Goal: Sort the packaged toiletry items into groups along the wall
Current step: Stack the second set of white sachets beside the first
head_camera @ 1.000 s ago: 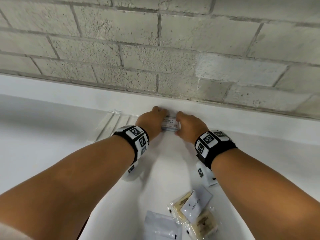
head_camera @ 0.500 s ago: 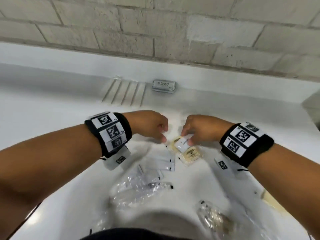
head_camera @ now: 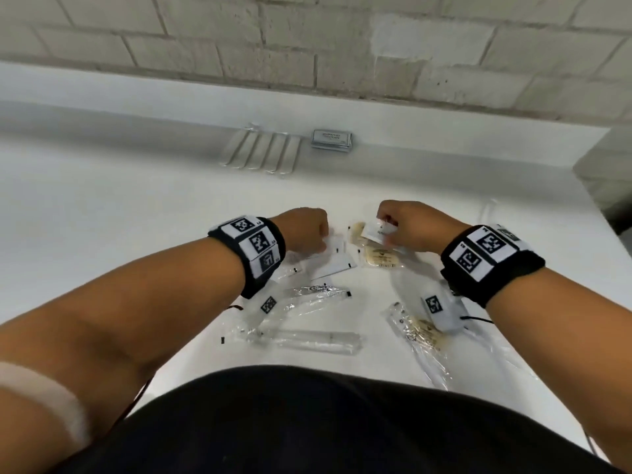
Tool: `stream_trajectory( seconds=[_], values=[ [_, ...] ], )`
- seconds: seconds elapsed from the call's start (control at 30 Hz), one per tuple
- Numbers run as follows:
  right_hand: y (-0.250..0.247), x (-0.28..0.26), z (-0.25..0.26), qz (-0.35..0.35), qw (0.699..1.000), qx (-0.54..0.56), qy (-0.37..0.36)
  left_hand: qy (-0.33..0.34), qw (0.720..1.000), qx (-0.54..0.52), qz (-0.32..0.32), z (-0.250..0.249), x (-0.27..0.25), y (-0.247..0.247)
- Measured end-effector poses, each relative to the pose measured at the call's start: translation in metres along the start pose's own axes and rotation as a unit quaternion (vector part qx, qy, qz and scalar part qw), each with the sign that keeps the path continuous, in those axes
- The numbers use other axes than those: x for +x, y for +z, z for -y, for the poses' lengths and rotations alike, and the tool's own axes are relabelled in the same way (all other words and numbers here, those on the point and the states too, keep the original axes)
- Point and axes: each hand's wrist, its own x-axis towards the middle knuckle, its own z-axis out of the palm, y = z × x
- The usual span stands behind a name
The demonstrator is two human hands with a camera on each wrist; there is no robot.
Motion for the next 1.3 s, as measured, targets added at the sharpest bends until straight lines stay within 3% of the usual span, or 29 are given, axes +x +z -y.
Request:
stream_trajectory(
  seconds=[0.17, 0.3, 0.4, 0.57, 0.67, 0.77, 0.83, 0.93, 1.07, 1.2, 1.3],
  values=[
    [0.01, -0.004, 0.04, 0.05, 0.998, 0.003, -0.046, -0.062, 0.997, -0.054, -0.014, 0.018, -0.026, -0.026],
    [0.031, 0.002, 0.065, 0.091, 0.993, -0.038, -0.071, -0.084, 0.996, -0.003, 0.01, 0.033, -0.055, -0.012],
    [0.045, 0.009, 0.073, 0.077, 0.989, -0.102, -0.072, -0.093, 0.993, 0.063, 0.022, 0.047, -0.065, 0.011],
    [0.048, 0.015, 0.084, 0.068, 0.983, -0.164, -0.055, -0.092, 0.994, 0.049, 0.015, 0.055, -0.06, 0.022],
    [0.052, 0.012, 0.083, 0.072, 0.99, -0.11, -0.054, -0.08, 0.994, 0.061, 0.03, 0.055, -0.06, 0.016],
    [0.053, 0.008, 0.081, 0.071, 0.993, -0.079, -0.055, -0.075, 0.997, 0.026, -0.003, 0.058, -0.058, 0.005],
    [0.049, 0.007, 0.076, 0.048, 0.997, -0.051, -0.025, -0.076, 0.996, -0.026, -0.041, 0.057, -0.053, -0.002],
    [0.033, 0.0, 0.07, -0.003, 0.995, 0.093, 0.041, -0.051, 0.995, -0.077, -0.046, 0.047, -0.046, 0.001],
    [0.016, -0.022, 0.057, -0.07, 0.94, 0.327, 0.071, 0.012, 0.999, -0.026, 0.023, 0.032, -0.048, 0.021],
    [0.02, -0.043, 0.053, -0.066, 0.81, 0.578, 0.073, 0.062, 0.996, 0.045, 0.04, 0.033, -0.043, 0.031],
    [0.027, -0.049, 0.052, -0.102, 0.763, 0.63, 0.1, 0.066, 0.995, 0.059, 0.037, 0.032, -0.037, 0.03]
  ],
)
